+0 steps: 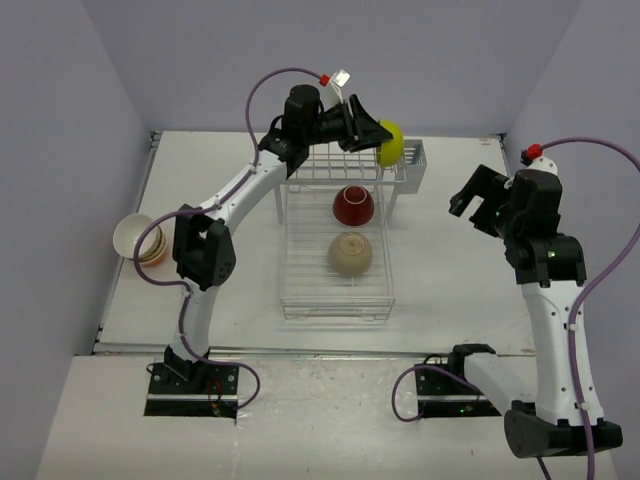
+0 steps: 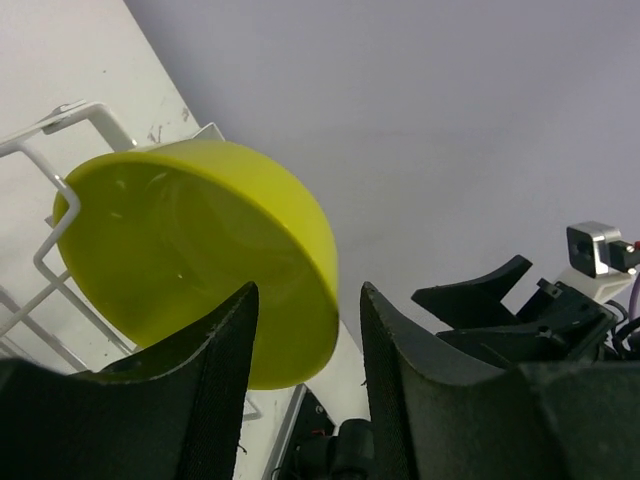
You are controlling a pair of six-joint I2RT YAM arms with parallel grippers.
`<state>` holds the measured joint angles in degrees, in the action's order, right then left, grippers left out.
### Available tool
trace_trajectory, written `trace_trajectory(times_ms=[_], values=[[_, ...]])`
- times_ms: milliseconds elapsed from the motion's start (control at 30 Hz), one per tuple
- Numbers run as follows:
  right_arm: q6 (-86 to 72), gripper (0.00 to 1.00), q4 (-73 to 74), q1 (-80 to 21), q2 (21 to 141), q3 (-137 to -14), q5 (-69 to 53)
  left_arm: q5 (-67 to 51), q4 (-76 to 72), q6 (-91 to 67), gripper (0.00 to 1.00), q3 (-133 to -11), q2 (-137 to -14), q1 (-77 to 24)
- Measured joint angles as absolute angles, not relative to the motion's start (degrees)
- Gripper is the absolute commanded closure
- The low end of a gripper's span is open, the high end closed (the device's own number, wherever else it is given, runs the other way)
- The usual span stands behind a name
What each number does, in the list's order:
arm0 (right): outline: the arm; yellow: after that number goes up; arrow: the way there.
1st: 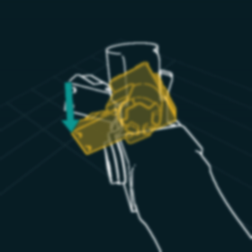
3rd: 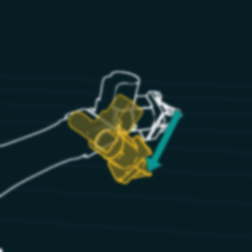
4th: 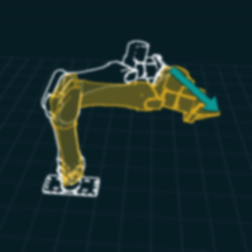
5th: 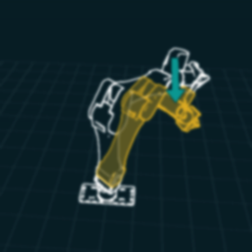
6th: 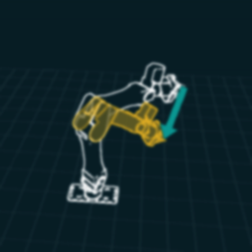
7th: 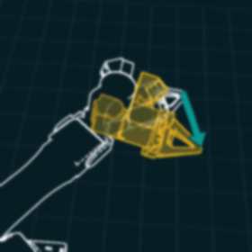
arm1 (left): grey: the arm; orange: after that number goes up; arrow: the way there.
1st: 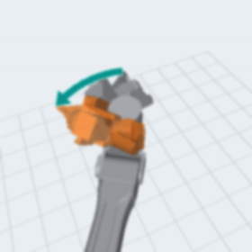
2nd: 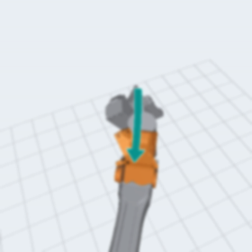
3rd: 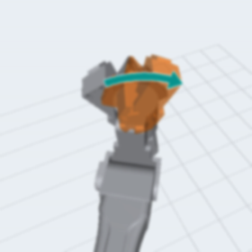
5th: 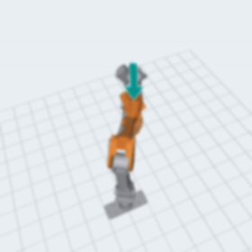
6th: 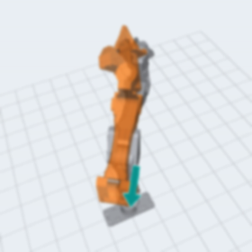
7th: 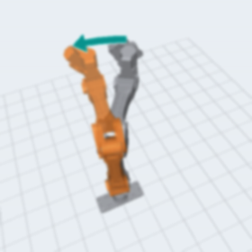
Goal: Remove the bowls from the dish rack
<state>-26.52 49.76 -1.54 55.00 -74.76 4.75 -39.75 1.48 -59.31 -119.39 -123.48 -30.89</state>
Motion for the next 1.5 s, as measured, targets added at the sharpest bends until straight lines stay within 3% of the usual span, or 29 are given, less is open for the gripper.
trace_trajectory(times_ms=[267, 600, 1033, 1500], values=[[-26.50, 0.01, 49.76, -1.52, 54.59, -74.74, 4.58, -39.59, 2.07, -59.16, 0.69, -119.83, -124.40, -31.14], [-26.37, 0.01, 49.74, -1.52, 54.59, -74.74, 4.27, -39.59, 2.31, -59.20, 0.67, -120.66, -124.79, -31.31], [-26.35, 0.01, 49.74, -1.50, 54.59, -74.74, 3.42, -39.75, 2.52, -59.57, 0.99, -122.02, -124.86, -31.55], [-26.33, 0.01, 49.71, -1.48, 54.61, -74.48, 3.29, -40.29, -6.72, -64.03, 1.00, -115.37, -123.07, -31.46]])
